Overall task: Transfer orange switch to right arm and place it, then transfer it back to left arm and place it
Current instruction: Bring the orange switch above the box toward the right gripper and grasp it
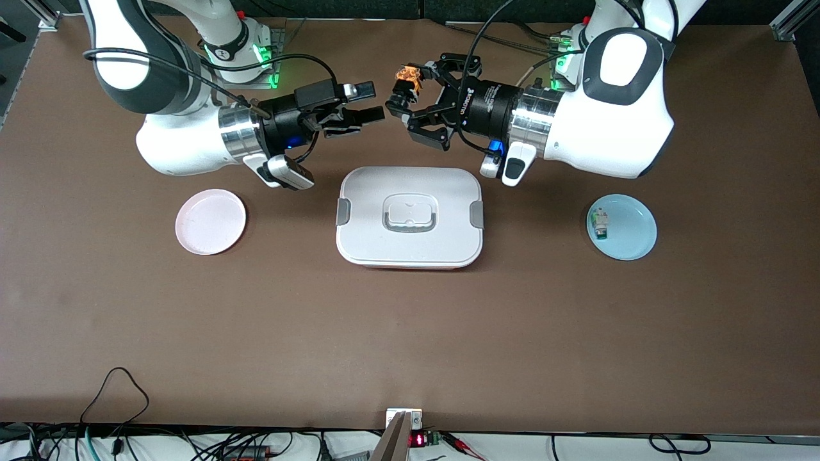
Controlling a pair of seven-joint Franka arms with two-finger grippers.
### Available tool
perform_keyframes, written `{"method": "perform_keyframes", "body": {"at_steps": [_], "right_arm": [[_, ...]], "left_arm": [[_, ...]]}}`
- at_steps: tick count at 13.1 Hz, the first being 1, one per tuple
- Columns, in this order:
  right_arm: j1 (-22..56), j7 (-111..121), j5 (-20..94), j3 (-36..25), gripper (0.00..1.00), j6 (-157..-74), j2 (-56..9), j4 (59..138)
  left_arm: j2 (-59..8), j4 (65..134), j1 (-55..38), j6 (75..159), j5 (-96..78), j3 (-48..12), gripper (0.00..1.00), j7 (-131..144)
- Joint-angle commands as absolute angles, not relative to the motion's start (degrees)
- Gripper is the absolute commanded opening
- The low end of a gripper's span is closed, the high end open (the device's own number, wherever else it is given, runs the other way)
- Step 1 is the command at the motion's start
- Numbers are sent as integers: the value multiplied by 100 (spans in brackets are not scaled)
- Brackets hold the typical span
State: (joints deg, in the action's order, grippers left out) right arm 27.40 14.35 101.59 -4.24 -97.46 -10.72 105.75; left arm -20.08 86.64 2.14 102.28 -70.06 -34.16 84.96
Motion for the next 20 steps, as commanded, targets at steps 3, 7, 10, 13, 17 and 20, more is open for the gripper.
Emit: {"method": "perform_keyframes", "body": {"at_steps": [3,7,10,13,17,20], "right_arm": [[3032,1538,10642,-439,100,-9870,-1160,10626],[3067,1538,10723,-439,97,-9879,-1143,10617],[3067,1529,10723,-439,97,-9940,-1099,10626],[3050,1503,10723,-431,97,-9888,-1090,10635],[3067,1547,10723,-439,97,-9940,-1151,10600],[3059,1565,10723,-439,97,-9941,-1099,10600]], "left_arm": [[-2048,8525,185,10257,-7049,-3401,5,8604],[-2048,8525,185,10257,-7058,-3393,5,8604],[-2048,8525,185,10257,-7058,-3393,5,8604],[-2048,8525,202,10257,-7049,-3393,5,8604],[-2048,8525,202,10257,-7049,-3393,5,8604],[-2048,8525,220,10257,-7058,-3393,5,8596]]}}
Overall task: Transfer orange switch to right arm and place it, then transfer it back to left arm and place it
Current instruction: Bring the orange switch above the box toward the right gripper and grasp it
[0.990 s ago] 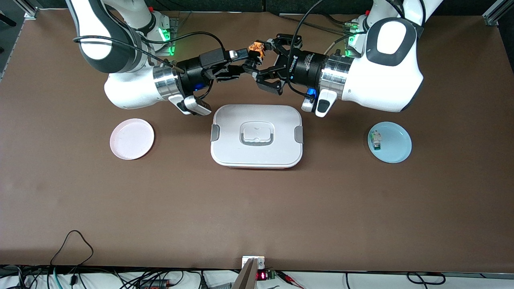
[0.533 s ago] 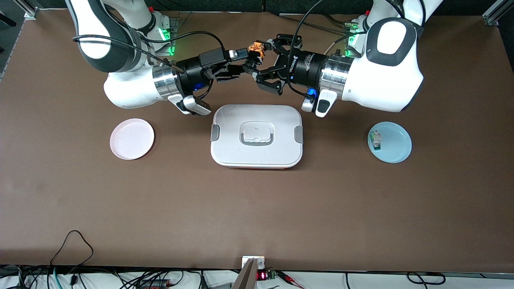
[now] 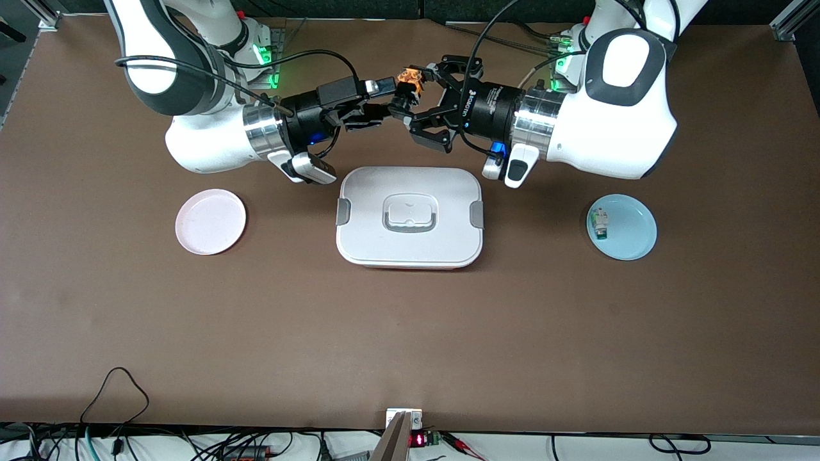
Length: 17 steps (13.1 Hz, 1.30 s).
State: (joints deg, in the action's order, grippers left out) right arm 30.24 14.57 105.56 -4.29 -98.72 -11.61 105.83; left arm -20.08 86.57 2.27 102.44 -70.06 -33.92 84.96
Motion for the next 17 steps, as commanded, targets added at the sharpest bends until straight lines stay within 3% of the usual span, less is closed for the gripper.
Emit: {"method": "perform_keyframes", "body": {"at_steps": [1,12,13,15,17], "right_arm": [[3050,1564,10723,-431,97,-9932,-1081,10600],[3059,2171,10837,-352,92,-10002,-1081,10582],[3059,2171,10837,-343,87,-10002,-1081,10582],[3050,2180,10837,-343,62,-9993,-1055,10582],[3041,2180,10837,-334,44,-10002,-1028,10573]], "left_arm": [[-2048,8525,220,10257,-7058,-3393,5,8596],[-2048,8525,229,10257,-7058,-3384,5,8569],[-2048,8525,220,10257,-7066,-3392,5,8578],[-2048,8525,229,10257,-7066,-3384,5,8569],[-2048,8525,229,10257,-7066,-3384,5,8561]]}}
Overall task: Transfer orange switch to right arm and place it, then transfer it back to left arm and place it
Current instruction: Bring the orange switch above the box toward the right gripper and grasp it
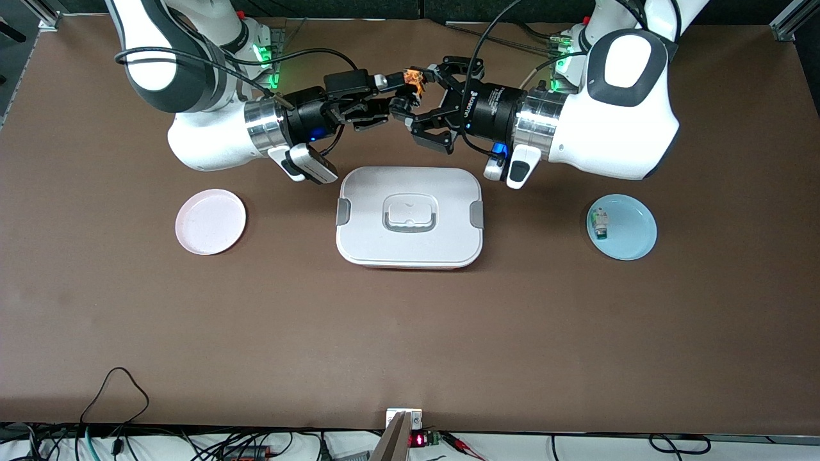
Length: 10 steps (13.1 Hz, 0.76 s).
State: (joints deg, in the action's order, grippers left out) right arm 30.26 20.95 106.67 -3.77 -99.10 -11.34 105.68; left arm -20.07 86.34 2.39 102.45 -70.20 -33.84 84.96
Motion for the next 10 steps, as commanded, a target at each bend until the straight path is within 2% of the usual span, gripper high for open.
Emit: {"method": "perform_keyframes", "body": {"at_steps": [1,4,10], "right_arm": [[3032,2180,10846,-334,41,-10028,-1002,10573],[3023,2171,10846,-334,36,-10072,-993,10573],[3023,2180,10846,-334,36,-10107,-993,10573]], "left_arm": [[-2057,8525,229,10257,-7066,-3384,5,8561],[-2057,8525,229,10257,-7066,-3393,5,8552],[-2057,8525,229,10257,-7066,-3384,5,8543]]}}
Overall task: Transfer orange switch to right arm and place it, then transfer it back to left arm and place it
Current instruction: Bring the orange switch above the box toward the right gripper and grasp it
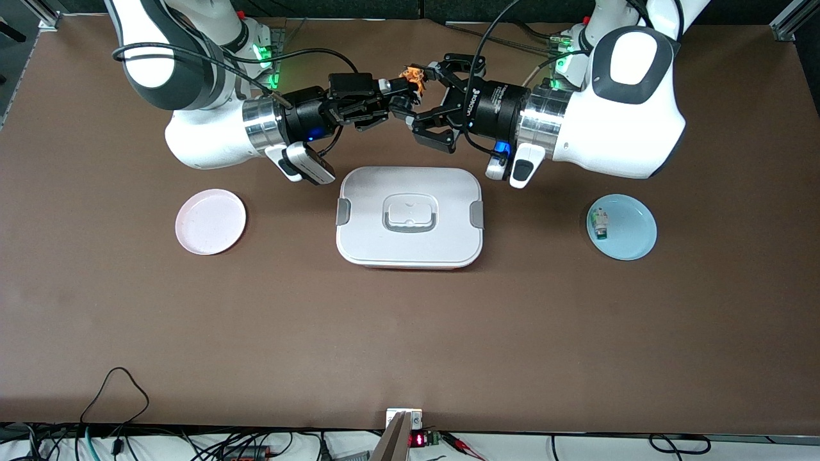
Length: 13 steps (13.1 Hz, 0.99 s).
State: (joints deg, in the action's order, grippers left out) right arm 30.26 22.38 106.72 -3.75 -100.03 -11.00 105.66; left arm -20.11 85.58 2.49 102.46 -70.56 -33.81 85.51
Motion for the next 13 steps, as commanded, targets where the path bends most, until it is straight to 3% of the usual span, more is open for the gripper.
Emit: {"method": "perform_keyframes", "body": {"at_steps": [1,3,4,5,6,8,13], "right_arm": [[3023,2180,10846,-334,36,-10107,-993,10573],[3023,2258,10846,-334,36,-10099,-993,10573],[3023,2276,10846,-334,36,-10107,-993,10573],[3023,2276,10846,-334,36,-10107,-1002,10573],[3023,2276,10846,-334,36,-10107,-1002,10573],[3023,2276,10846,-334,36,-10099,-1002,10565],[3015,2276,10846,-334,36,-10099,-1002,10564]], "left_arm": [[-2057,8525,229,10248,-7066,-3392,5,8543],[-2057,8525,229,10248,-7066,-3384,6,8543],[-2057,8525,229,10248,-7075,-3392,10,8543],[-2074,8525,229,10248,-7110,-3393,21,8569],[-2083,8525,229,10239,-7136,-3393,36,8604],[-2092,8525,229,10231,-7058,-3384,100,8596],[-2101,8525,237,10230,-7066,-3384,100,8596]]}}
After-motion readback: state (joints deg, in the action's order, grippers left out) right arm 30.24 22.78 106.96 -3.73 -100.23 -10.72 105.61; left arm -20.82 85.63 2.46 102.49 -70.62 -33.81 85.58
